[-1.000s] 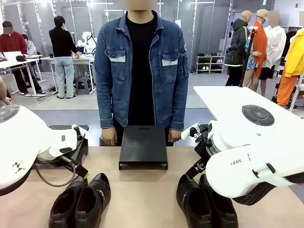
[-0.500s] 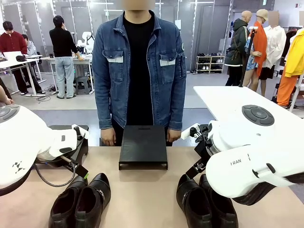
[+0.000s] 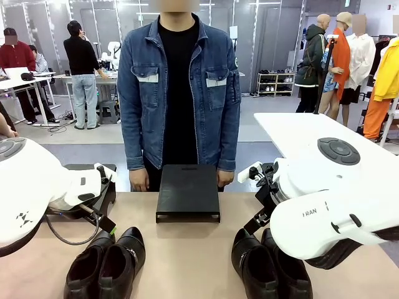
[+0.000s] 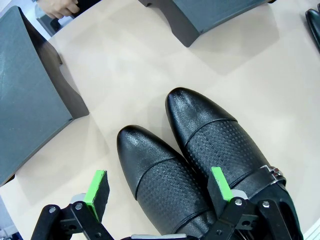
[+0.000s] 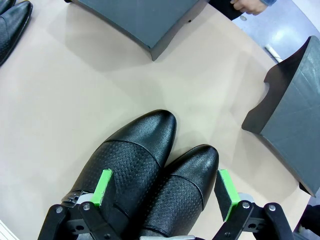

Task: Place the shoes on the stand as instructed by the person.
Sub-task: Pick up one pair of Shoes and place it on the Shoes Stand indicated by the person.

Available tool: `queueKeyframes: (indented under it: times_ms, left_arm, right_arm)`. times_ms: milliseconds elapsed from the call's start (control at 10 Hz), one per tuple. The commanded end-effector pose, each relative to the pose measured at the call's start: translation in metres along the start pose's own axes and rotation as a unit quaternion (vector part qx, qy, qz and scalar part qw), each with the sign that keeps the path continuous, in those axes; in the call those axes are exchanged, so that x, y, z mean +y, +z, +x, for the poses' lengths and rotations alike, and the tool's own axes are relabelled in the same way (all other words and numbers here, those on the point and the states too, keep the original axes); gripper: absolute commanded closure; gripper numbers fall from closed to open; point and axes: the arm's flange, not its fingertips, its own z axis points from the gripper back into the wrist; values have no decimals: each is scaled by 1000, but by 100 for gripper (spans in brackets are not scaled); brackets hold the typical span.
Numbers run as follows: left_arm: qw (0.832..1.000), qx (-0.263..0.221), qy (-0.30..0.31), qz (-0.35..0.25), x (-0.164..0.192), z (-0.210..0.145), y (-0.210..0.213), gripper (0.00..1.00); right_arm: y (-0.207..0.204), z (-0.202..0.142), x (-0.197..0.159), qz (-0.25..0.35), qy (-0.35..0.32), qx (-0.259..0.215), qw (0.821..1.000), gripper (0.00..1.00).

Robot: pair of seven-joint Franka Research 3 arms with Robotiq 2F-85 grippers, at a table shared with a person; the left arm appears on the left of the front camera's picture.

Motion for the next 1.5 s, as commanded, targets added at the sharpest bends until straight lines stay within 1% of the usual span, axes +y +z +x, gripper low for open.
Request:
queueKeyframes:
  times_ms: [0,1000,1100,1200,1300,1400]
  left_arm:
    - [1000,0,0,0,0,0,0,0]
    - [1000,0,0,0,0,0,0,0]
    - [1000,13,-6,-2,2,8,12,0]
    - [1000,23,-9,-18,9,12,24,0]
    - [997,34,-14,-61,16,13,38,0]
    - [995,36,-22,-87,22,14,52,0]
  right_arm:
    - [0,0,0,0,-1,0,1000,0]
    - [0,0,0,0,0,0,1000,0]
    - [17,7,-4,10,-7,-7,1000,0]
    - [30,14,-9,30,-19,-1,999,0]
    - [41,17,-10,55,-22,3,998,0]
    - [52,19,-16,79,-29,-2,996,0]
